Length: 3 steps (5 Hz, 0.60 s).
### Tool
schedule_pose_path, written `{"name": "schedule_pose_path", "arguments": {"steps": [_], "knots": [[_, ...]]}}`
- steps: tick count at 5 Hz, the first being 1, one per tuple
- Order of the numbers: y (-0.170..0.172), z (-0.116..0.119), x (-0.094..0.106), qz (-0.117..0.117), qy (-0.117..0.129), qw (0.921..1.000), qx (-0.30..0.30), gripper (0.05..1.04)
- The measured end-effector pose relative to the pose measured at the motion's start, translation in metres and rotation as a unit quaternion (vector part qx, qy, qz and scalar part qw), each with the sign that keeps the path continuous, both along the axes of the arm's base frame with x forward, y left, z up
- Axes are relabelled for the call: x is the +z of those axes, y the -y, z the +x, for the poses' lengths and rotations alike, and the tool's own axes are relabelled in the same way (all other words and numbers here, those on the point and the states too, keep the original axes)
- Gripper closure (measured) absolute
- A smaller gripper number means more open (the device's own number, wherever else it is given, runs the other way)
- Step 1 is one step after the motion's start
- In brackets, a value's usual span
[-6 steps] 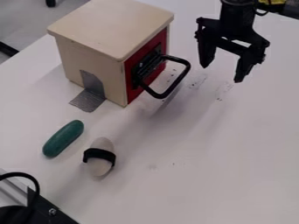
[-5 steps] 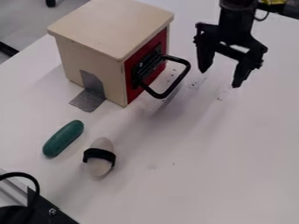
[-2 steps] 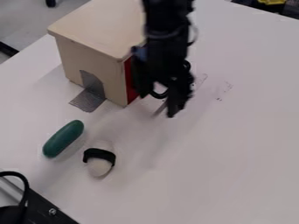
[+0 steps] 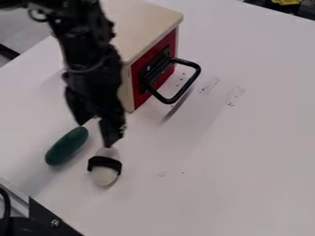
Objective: Move the green object on the rear right side of the drawer
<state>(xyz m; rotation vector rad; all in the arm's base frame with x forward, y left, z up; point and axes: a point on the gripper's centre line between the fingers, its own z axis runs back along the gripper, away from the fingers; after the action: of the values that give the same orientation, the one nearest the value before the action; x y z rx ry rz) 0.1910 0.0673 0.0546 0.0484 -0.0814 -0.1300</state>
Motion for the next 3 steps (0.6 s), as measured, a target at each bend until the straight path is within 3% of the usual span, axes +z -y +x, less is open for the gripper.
{"name": "schedule_pose_path", "arguments": {"steps": [1,3], "knots": [[-0.028,-0.014,-0.005,0.016,-0.002,0.9996,0.022,0.085],[-0.050,-0.023,-0.027,0.023,-0.030,0.9984,0.041,0.085]]}}
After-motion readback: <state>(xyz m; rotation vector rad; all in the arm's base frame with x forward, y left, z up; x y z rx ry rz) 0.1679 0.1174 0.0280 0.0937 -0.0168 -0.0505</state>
